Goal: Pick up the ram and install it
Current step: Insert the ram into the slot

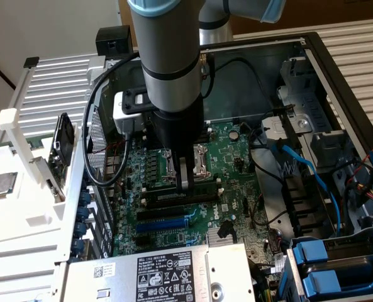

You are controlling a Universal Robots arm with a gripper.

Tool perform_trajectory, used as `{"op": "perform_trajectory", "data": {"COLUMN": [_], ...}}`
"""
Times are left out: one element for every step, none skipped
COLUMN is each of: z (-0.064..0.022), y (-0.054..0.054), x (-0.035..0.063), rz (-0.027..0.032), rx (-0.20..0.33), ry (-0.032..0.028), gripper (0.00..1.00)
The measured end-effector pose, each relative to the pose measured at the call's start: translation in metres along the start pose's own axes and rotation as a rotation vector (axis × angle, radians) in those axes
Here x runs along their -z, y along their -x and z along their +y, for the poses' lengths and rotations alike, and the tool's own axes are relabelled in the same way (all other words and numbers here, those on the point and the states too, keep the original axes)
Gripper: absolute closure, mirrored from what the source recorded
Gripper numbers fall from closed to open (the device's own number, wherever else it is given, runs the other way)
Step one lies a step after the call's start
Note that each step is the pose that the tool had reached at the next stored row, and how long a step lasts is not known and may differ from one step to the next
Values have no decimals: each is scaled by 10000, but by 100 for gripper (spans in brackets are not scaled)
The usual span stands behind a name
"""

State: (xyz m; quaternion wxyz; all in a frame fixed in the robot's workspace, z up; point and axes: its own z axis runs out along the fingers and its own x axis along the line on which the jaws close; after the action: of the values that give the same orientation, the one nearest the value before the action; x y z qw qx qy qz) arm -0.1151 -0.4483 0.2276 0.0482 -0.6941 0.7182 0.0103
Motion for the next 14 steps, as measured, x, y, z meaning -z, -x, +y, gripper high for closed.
{"op": "perform_trajectory", "data": {"z": [0,0,0,0,0,0,0,0,0,0,0,0,0,0], "y": [0,0,0,0,0,0,0,0,0,0,0,0,0,0], "x": [-2,-2,-3,-3,-4,-4,-4,-4,-4,-4,-4,-4,-4,-4], "rz": [-3,-3,-5,-6,-9,-9,-9,-9,-9,-9,-9,-9,-9,-9], "rx": [0,0,0,-1,0,0,-1,-1,0,-1,-1,-1,-1,-1], "ry": [-1,0,0,0,0,0,0,0,-1,-1,0,0,0,0], "gripper": [88,88,88,88,88,88,88,88,88,88,88,88,88,88]}}
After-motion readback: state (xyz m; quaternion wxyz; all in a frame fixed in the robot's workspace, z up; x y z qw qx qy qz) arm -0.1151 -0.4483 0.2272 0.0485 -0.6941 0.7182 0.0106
